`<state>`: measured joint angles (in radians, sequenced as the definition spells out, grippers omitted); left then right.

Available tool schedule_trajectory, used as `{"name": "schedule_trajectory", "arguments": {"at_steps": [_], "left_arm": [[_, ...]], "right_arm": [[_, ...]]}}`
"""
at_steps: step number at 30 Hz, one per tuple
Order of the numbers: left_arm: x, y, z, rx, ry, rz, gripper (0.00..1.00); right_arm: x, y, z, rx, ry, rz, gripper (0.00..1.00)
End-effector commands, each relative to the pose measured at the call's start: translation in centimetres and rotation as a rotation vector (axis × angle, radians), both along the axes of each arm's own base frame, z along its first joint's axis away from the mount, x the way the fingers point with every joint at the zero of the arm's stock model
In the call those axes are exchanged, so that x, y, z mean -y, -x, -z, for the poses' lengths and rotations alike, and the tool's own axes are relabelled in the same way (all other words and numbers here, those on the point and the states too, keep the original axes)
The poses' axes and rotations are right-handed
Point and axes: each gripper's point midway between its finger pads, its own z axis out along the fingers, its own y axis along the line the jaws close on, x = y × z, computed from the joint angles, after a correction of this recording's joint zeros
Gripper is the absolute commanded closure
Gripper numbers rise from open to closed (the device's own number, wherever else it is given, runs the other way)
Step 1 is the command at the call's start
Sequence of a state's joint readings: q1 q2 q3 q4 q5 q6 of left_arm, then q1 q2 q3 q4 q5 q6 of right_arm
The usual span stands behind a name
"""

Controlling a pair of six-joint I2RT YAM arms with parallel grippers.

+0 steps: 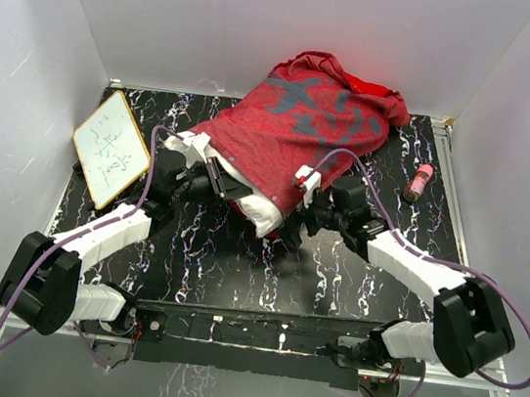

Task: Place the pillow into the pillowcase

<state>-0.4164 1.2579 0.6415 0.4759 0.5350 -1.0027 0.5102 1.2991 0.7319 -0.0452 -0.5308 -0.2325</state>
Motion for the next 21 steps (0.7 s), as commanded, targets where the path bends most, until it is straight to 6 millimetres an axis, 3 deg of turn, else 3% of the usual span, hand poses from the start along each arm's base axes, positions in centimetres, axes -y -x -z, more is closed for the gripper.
{"name": "schedule_trajectory", "arguments": {"at_steps": [1, 3, 6, 8, 11, 14, 17, 21], "left_arm": [[0.1, -0.8, -7.3, 0.202, 0.093, -0.022, 1.0], [0.1, -0.9, -7.2, 0.202, 0.09, -0.024, 1.0], [0.3, -1.2, -7.1, 0.201, 0.085, -0.021, 1.0], [0.4, -1.5, -7.2, 0.203, 0.082, -0.016, 1.0], [0.5, -1.9, -7.2, 0.213, 0.059, -0.011, 1.0], [0.4, -2.6, -6.9, 0.237, 0.005, -0.023, 1.0], [0.7, -4.0, -6.4, 0.27, -0.008, -0.03, 1.0], [2.2, -6.2, -5.4, 0.279, 0.008, -0.064, 1.0]], "right_arm": [[-1.1, -3.3, -3.0, 0.123, -0.071, 0.105, 0.08], [-0.5, -3.1, -3.8, 0.17, -0.066, 0.11, 0.25], [0.0, -2.5, -4.6, 0.209, -0.058, 0.095, 0.73], [0.3, -2.1, -5.1, 0.203, -0.038, 0.061, 0.91], [-0.1, -0.3, -6.9, 0.191, -0.049, -0.079, 0.92], [-1.8, 4.2, -9.7, 0.168, -0.126, -0.37, 0.92], [-3.9, 8.8, -14.2, 0.168, -0.258, -0.653, 0.92], [-7.7, 11.3, -20.5, 0.2, -0.33, -0.855, 0.92]]}}
